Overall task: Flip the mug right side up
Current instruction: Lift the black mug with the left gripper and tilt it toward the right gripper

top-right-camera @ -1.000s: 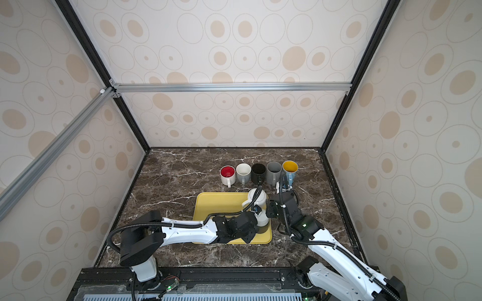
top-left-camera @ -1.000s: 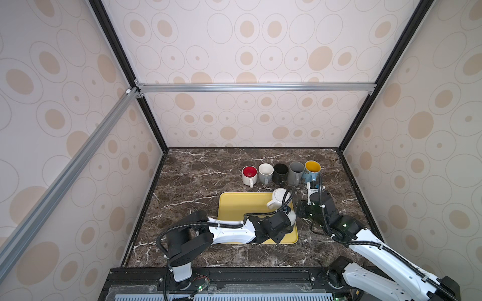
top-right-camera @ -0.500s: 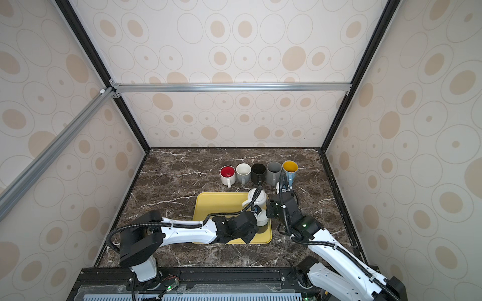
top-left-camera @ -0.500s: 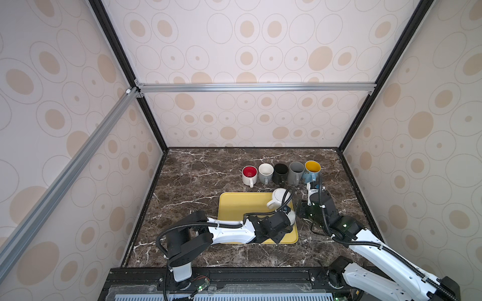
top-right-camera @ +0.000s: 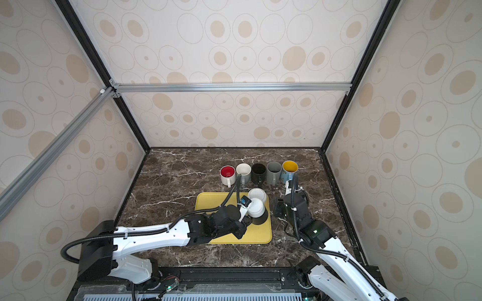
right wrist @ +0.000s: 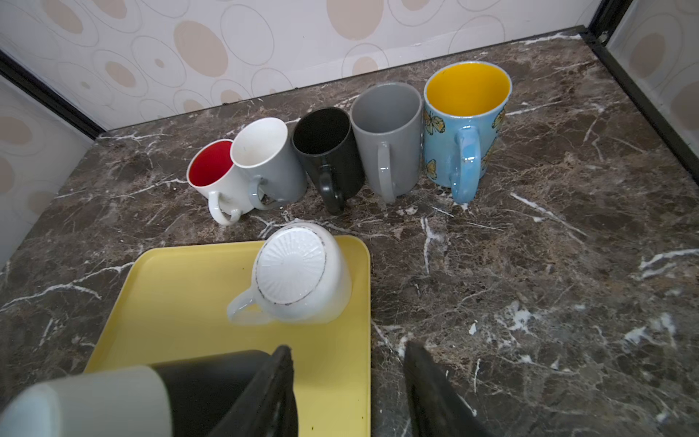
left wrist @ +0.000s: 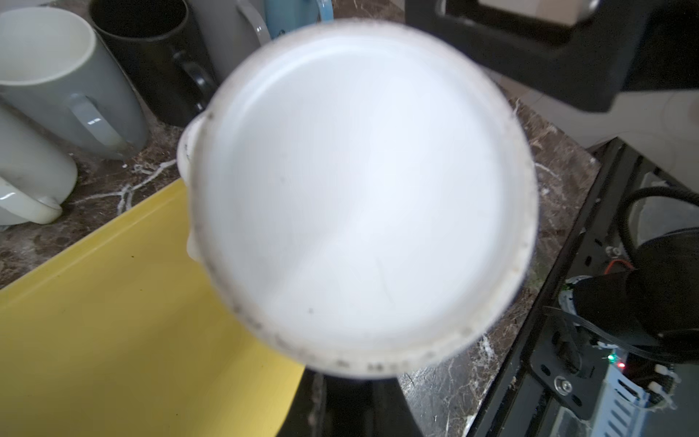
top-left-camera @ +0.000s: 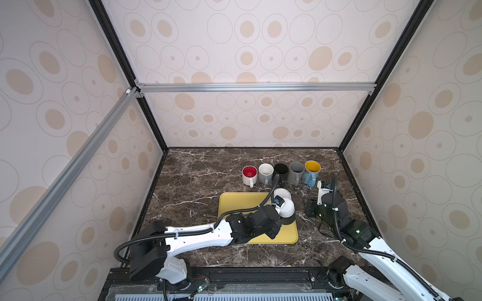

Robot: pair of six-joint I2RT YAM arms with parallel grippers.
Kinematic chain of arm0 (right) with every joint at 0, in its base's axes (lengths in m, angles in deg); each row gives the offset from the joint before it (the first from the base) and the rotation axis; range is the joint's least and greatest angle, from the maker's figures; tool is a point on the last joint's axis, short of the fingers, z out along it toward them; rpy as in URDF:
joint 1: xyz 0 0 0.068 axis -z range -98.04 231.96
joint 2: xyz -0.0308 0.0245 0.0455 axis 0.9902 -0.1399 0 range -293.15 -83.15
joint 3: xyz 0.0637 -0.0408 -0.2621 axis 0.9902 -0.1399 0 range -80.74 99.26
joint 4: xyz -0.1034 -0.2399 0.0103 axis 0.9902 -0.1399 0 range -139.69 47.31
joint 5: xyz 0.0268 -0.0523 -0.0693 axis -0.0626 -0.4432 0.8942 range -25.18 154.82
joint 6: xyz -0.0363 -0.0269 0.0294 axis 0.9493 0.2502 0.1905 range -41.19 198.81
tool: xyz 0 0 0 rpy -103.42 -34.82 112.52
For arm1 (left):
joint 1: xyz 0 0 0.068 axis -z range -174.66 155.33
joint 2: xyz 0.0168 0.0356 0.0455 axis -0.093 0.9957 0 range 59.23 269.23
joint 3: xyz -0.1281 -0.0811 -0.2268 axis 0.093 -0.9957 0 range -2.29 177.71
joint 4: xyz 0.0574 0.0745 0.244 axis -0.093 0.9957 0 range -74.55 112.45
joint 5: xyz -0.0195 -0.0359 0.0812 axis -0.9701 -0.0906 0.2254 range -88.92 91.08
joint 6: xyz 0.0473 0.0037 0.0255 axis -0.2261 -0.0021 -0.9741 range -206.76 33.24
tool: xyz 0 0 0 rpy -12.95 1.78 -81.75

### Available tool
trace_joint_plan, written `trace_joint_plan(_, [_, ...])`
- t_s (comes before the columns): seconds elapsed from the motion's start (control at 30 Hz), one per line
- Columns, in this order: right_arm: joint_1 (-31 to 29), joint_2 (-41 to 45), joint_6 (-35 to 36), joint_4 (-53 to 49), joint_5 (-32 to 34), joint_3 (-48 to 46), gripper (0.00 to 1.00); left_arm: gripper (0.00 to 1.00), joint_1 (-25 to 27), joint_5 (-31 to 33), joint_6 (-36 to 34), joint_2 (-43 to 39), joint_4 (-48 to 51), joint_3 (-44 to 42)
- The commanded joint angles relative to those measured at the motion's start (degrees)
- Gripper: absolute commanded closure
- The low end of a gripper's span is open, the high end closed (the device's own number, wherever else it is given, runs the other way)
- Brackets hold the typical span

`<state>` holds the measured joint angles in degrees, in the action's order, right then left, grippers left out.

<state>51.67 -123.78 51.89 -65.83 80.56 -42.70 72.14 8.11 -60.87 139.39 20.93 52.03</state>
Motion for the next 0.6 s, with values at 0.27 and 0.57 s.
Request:
trace_joint_plan(0.27, [0.4, 10.9, -2.5, 18.2, -21.4, -6.8, 0.41, 1.0, -9.6, -3.0, 9.7, -20.9, -30.5, -14.7])
trace_joint_plan(0.57, [0.4, 3.3, -17.2, 33.5, -35.7, -7.4, 0.46, 1.0, -14.3, -4.8, 18.2, -27.4, -53.8, -24.3])
